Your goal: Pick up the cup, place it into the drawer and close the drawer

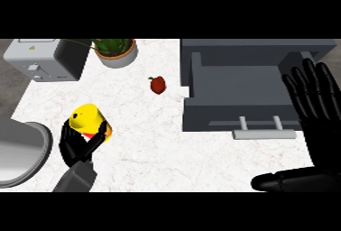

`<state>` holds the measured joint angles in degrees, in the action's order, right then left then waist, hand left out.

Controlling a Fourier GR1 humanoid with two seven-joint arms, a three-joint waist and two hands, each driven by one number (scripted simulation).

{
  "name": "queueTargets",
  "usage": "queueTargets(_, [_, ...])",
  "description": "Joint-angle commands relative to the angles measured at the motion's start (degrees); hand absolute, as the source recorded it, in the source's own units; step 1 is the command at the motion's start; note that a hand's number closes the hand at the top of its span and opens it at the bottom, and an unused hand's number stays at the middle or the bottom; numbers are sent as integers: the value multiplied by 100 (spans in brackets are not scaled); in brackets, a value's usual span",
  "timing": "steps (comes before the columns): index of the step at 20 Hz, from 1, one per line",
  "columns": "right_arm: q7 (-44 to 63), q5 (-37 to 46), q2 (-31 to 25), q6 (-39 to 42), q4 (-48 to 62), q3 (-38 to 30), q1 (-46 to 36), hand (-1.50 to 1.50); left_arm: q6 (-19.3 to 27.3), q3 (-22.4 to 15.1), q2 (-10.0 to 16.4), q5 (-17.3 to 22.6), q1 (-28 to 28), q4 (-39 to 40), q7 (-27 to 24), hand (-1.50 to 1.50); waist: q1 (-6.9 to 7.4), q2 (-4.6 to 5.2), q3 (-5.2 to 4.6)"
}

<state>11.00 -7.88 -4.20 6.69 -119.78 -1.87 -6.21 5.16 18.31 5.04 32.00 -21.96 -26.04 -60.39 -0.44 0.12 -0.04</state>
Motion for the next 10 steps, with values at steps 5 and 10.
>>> queueTargets(5, [10, -113, -81, 26, 53, -160, -123, -150, -934, -625, 303, -584, 46, 25, 82, 150, 27, -11, 2])
queueTargets(10, [-90, -6, -45, 90, -180, -32, 273, -150, -1746, -1222, 402, -1078, 166, -158, 63, 150, 0, -17, 2])
